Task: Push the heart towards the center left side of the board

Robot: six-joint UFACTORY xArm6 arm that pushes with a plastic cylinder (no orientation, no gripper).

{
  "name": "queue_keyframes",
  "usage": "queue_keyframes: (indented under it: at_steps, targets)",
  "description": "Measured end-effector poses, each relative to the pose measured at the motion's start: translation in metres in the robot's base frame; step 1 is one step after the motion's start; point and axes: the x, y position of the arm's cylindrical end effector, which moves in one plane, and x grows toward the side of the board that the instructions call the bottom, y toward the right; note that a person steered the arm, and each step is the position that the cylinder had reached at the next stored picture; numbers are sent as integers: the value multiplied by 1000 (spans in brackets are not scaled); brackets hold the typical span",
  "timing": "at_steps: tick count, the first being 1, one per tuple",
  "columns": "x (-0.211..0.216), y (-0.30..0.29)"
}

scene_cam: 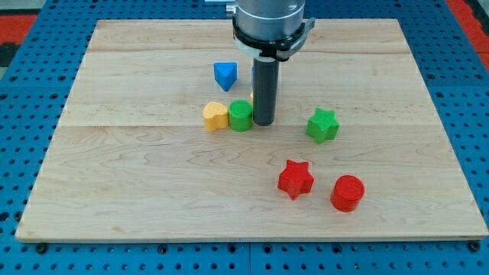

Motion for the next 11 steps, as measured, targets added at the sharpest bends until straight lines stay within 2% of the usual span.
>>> queue_keyframes:
  at_steps: [1,2,3,4,5,6,7,8,9,10,11]
  targets:
    - [-16,8]
    - [-56,-3]
    - [-54,-84]
    - [-24,-95]
    - [5,-60]
    - [24,-64]
    - [29,-12]
    - [58,24]
    - [75,-47]
    - [67,-148]
    - [14,-131]
